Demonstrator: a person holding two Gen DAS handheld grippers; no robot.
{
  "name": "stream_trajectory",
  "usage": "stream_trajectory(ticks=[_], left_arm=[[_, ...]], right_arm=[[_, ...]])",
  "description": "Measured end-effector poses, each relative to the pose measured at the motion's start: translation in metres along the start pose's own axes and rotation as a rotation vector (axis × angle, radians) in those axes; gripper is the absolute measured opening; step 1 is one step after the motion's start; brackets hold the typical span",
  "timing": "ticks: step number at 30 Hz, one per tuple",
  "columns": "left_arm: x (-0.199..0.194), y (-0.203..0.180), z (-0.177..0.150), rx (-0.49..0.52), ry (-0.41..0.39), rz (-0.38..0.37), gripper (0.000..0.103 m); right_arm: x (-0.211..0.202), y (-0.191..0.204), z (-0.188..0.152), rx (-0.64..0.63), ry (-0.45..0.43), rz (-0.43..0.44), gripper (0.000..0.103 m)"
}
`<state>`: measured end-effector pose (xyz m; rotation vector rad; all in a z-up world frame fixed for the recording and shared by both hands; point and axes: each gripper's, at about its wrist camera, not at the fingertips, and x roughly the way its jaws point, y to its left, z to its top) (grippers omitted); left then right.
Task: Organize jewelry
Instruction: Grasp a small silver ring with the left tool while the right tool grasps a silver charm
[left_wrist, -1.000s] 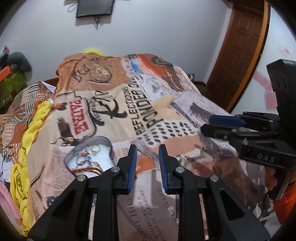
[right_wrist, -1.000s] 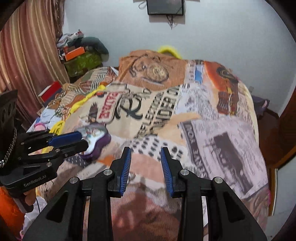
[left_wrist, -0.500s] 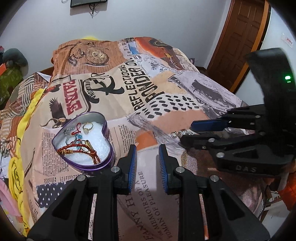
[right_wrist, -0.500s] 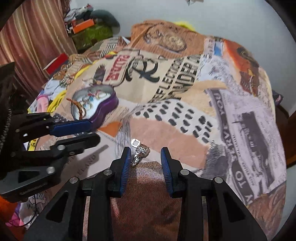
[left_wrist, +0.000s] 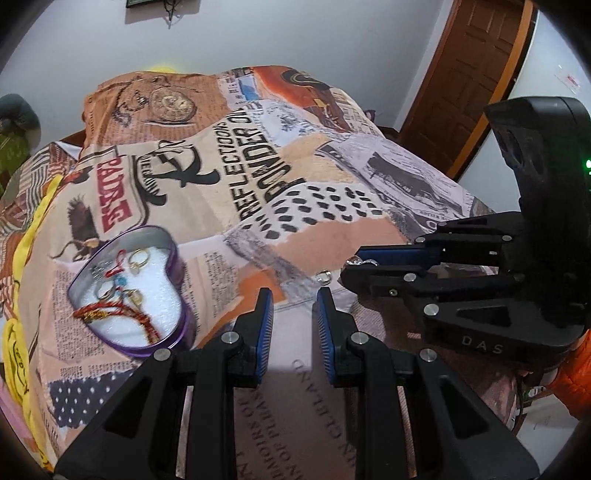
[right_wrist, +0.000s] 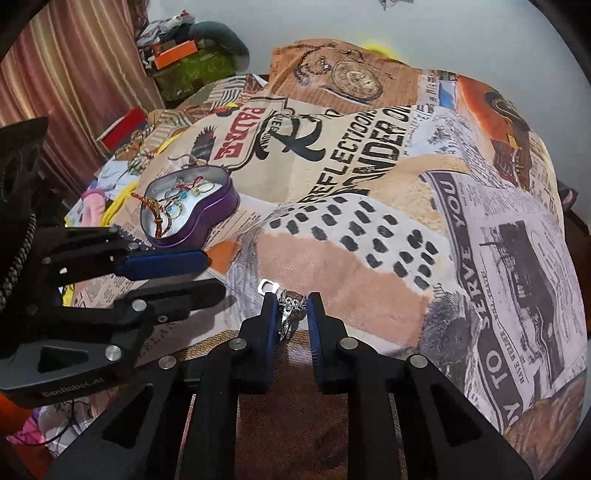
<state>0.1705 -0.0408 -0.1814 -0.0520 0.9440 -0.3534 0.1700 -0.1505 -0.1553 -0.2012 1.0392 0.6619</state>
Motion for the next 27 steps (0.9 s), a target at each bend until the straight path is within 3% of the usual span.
stream_trajectory(ticks=[11, 12, 14, 15, 27], left_arm=[[0.022, -0.015, 0.009, 0.039, 0.008, 0.005, 0.023], [0.023, -0.016, 0.009, 0.04, 0.006, 0.004, 0.022], [0.025, -0.019, 0.009, 0.052, 0.001, 0.016, 0.009], [0.025, -0.019, 0.009, 0.055, 0.0, 0.022, 0.009], [-0.009, -0.012, 0.011, 0.029, -0.08, 0.039, 0.009]], right_arm=[[-0.023, -0.024, -0.007, 0.078, -0.053, -0.021, 0.014], [-0.024, -0.024, -0.008, 0.077, -0.056, -0.023, 0.014], [-0.025, -0.025, -0.007, 0.077, -0.059, -0.023, 0.014], [-0.025, -0.024, -0.007, 0.078, -0.06, -0.023, 0.015], [-0.039, -0.015, 0.007, 0.071, -0.118, -0.029, 0.015]])
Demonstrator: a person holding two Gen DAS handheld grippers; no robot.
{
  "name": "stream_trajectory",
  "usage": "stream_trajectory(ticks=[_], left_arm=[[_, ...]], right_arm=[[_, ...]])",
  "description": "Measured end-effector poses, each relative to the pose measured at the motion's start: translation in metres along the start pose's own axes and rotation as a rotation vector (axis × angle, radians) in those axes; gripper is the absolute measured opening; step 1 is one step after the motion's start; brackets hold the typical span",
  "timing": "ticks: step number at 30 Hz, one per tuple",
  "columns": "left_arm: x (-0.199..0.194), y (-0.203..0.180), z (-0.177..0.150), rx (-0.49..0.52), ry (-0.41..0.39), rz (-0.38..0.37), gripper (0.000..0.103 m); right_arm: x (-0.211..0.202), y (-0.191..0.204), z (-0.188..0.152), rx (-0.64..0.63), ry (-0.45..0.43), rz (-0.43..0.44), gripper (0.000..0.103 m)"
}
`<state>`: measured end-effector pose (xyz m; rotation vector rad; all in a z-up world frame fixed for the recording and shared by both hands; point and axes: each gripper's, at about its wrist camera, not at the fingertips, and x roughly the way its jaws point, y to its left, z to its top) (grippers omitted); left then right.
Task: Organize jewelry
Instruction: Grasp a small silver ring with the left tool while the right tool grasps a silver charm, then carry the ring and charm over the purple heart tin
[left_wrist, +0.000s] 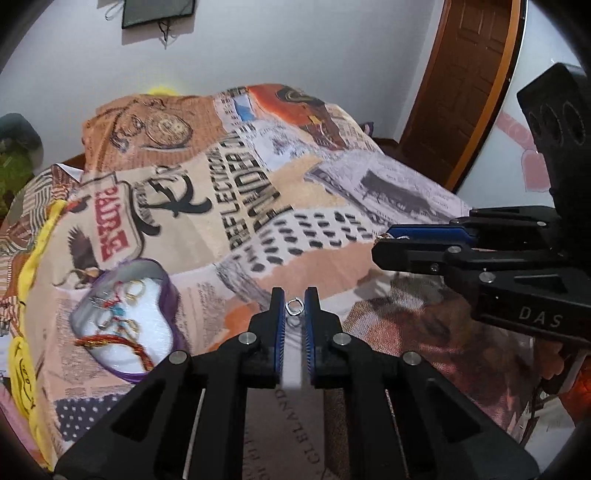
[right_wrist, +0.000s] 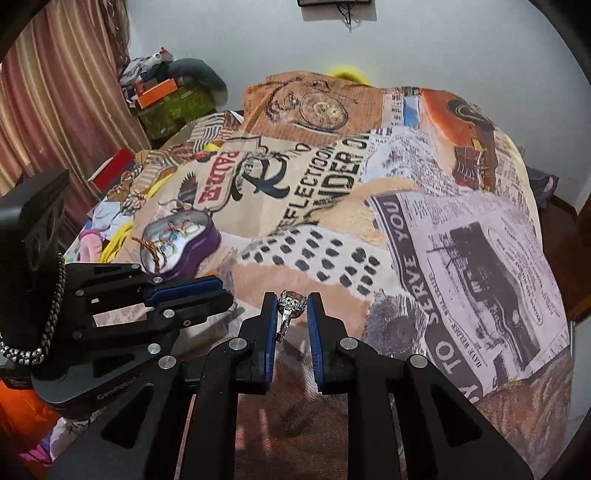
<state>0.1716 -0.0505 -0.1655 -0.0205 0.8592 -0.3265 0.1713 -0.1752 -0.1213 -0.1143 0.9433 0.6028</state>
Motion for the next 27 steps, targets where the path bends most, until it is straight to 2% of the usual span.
stream_trajectory(ticks=[14, 27], left_arm=[[-0.064, 0.036, 0.019, -0.07, -0.165, 0.068, 0.009], [-0.102, 0.097, 0.01, -0.176, -0.23, 0.163, 0.009]], right_arm=[[-0.014, 0.043, 0.031, -0.068, -0.098, 0.035, 0.015], [0.006, 0.089, 0.055, -0.111, -0.115, 0.127, 0.015]])
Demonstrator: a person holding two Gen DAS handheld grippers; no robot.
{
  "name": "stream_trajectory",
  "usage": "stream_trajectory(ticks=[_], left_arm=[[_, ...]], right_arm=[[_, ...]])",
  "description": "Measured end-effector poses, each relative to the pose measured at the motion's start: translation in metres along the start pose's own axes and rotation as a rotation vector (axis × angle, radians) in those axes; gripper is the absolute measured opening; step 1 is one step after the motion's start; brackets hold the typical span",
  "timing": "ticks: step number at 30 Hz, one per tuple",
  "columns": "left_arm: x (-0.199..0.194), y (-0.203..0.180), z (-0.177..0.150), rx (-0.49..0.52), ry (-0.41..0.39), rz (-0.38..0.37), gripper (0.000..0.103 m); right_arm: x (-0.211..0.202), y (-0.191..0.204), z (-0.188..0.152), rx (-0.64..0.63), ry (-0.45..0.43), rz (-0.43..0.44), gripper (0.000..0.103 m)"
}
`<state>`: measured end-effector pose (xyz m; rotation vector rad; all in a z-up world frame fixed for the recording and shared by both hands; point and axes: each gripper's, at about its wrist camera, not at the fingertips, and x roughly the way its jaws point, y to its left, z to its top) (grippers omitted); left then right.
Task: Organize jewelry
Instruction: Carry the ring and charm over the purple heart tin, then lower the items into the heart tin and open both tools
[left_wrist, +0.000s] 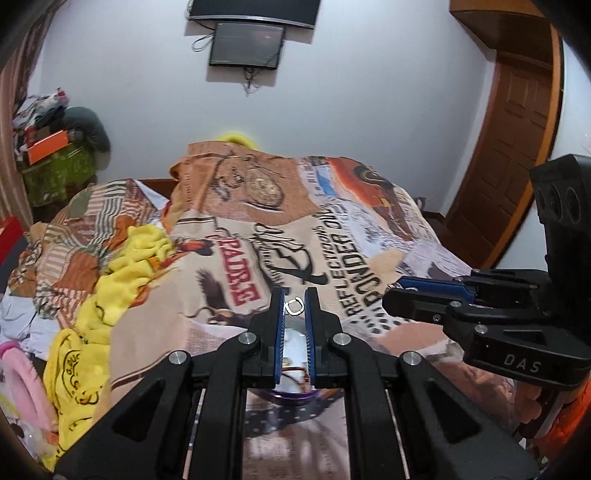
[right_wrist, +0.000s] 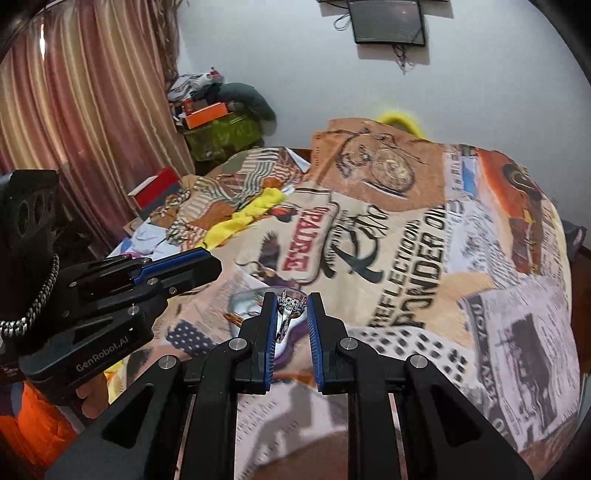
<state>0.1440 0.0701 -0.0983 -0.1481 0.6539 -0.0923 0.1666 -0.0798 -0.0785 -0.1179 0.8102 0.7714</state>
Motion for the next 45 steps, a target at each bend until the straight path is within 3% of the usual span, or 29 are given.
stream_trajectory(ticks=[11, 27, 34, 39, 45], left_arm=[[0.015, 0.024, -0.012, -0.037, 0.035, 0.013, 0.009], [0.065, 0.041, -0.038, -0.093, 0.164, -0.014, 0.009], [0.063, 0.046, -0.037, -0.126, 0.158, -0.02, 0.009], [0.05, 0.045, -0.032, -0.112, 0.135, 0.001, 0.009], [0.017, 0.04, -0.018, -0.102, 0.066, 0.018, 0.009]], right_arm=[[0.036, 0.013, 0.003, -0.023, 0.061, 0.02, 0.015], [0.097, 0.005, -0.01, 0.014, 0.258, 0.047, 0.015], [0.097, 0.011, -0.01, -0.01, 0.271, 0.019, 0.015], [0.087, 0.011, -0.006, -0.017, 0.234, -0.006, 0.029], [0.06, 0.017, 0.001, -0.033, 0.161, -0.046, 0.032]])
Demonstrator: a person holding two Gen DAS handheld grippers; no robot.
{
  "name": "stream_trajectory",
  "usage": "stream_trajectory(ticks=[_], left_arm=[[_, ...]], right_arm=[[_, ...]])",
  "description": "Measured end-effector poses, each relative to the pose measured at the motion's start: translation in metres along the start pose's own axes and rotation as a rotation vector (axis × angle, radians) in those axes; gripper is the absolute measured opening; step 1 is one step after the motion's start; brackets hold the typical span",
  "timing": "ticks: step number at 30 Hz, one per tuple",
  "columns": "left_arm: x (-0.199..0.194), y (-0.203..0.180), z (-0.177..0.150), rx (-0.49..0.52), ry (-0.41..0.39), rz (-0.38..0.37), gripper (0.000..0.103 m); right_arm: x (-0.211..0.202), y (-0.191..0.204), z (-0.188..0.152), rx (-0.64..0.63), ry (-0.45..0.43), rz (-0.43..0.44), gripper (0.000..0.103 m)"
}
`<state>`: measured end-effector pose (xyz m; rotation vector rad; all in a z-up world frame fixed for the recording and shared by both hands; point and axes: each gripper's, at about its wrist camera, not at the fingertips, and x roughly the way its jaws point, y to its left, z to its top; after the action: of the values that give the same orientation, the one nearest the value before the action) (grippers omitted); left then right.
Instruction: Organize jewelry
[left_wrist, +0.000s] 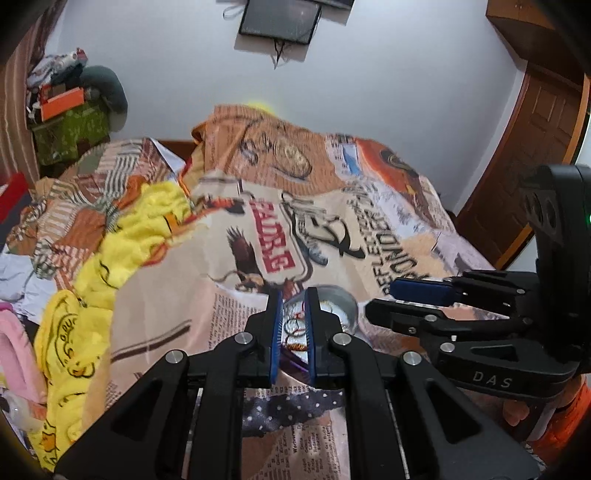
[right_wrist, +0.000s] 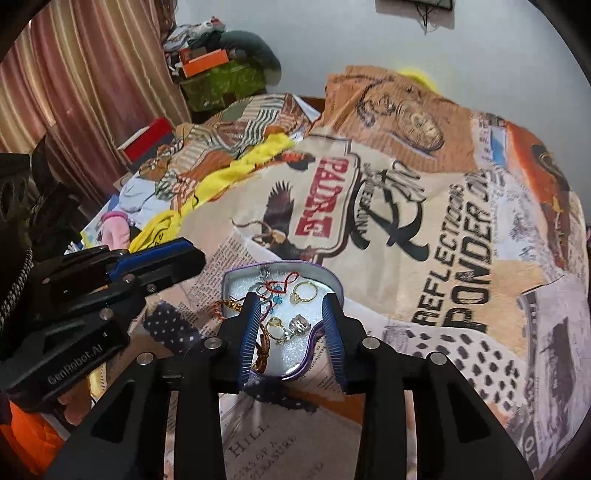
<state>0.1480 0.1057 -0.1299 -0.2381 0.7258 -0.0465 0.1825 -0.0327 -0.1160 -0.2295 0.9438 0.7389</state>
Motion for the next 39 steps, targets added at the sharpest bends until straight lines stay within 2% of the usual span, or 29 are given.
stream_trajectory(ticks=[5, 9, 14, 16, 18, 20, 26, 27, 29, 33, 39], left_arm=[[-0.045, -0.011, 0.015, 0.015, -0.109, 0.017, 0.009], [-0.09, -0.025, 0.024, 0.027, -0.225, 0.023, 0.009], [-0.15, -0.047, 0.026, 0.058, -0.377, 0.046, 0.02], [-0.171, -0.056, 0.024, 0.071, -0.434, 0.055, 0.026], [-0.192, -0.063, 0.019, 0.081, -0.492, 0.066, 0.037], [-0.206, -0.068, 0.015, 0.086, -0.531, 0.079, 0.053], [-0.23, -0.077, 0.001, 0.083, -0.604, 0.12, 0.095], [-0.23, -0.078, 0.0, 0.082, -0.607, 0.126, 0.096], [-0.23, -0.08, -0.003, 0.085, -0.602, 0.134, 0.096], [-0.229, -0.084, -0.007, 0.09, -0.59, 0.14, 0.096], [-0.23, -0.086, -0.011, 0.089, -0.582, 0.145, 0.096]], right_arm=[[-0.046, 0.01, 0.002, -0.029, -0.122, -0.056, 0.032], [-0.093, 0.018, 0.002, -0.033, -0.253, -0.084, 0.032], [-0.16, 0.028, -0.005, -0.01, -0.45, -0.102, 0.032], [-0.184, 0.034, -0.011, -0.001, -0.53, -0.111, 0.036], [-0.205, 0.04, -0.019, 0.011, -0.618, -0.131, 0.052], [-0.222, 0.047, -0.028, 0.021, -0.692, -0.159, 0.063], [-0.236, 0.06, -0.04, 0.047, -0.778, -0.229, 0.091], [-0.236, 0.062, -0.042, 0.05, -0.789, -0.241, 0.097], [-0.237, 0.066, -0.045, 0.052, -0.809, -0.265, 0.103], [-0.236, 0.071, -0.043, 0.041, -0.805, -0.297, 0.103], [-0.237, 0.066, -0.05, 0.051, -0.793, -0.286, 0.103]])
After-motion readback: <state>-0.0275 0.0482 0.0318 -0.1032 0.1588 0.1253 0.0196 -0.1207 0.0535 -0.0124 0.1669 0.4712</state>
